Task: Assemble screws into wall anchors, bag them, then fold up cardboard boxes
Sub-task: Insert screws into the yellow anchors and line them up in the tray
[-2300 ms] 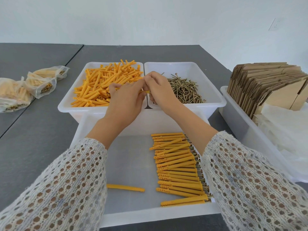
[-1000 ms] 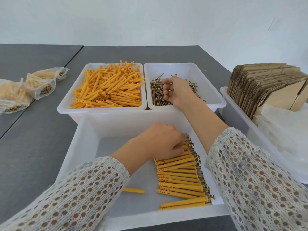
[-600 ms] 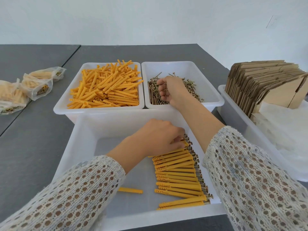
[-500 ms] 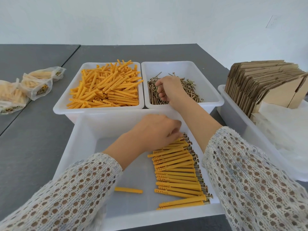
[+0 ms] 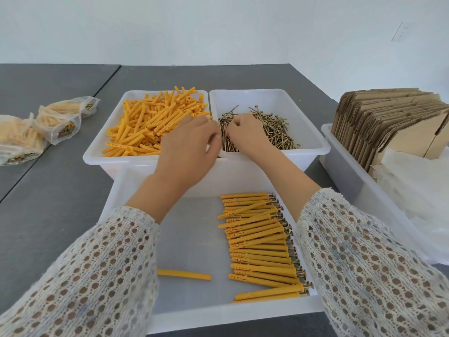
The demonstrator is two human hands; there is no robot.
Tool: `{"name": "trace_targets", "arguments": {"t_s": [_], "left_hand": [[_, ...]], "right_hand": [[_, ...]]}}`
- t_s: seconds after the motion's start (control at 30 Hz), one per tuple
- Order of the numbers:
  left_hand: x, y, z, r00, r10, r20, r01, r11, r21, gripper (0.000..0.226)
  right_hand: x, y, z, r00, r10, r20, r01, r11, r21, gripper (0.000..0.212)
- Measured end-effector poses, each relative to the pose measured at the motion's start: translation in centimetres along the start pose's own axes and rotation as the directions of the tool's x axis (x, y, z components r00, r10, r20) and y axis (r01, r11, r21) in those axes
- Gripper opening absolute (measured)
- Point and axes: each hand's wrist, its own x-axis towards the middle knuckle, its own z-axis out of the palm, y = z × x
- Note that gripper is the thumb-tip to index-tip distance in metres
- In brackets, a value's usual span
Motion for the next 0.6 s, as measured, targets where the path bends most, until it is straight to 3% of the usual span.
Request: {"name": "trace_targets", "arguments": {"t_s": [0.17, 0.3, 0.6], "left_hand": [[0.1, -2.7, 0.5, 0.982, -0.181, 0.047, 0.178, 0.981, 0.071, 0.018], [0.5, -3.6, 0.9, 0.902, -0.312, 0.298, 0.311, 0.949, 0.050, 0.027], [0.8, -4.2, 0.9, 0.812, -0.278, 0.512, 0.240, 0.960, 0.141, 0.036]], "right_hand": [[0.0, 0.3, 0.3, 1.000, -0.025, 0.009, 0.025, 0.998, -0.054, 0.031], [0.0, 0.1, 0.4, 0.999, -0.035, 0.024, 0.038, 0.995, -0.092, 0.036], [0.0, 0.1, 0.7, 0.996, -0.026, 0.087, 0.041, 0.983, -0.180, 0.037]]}}
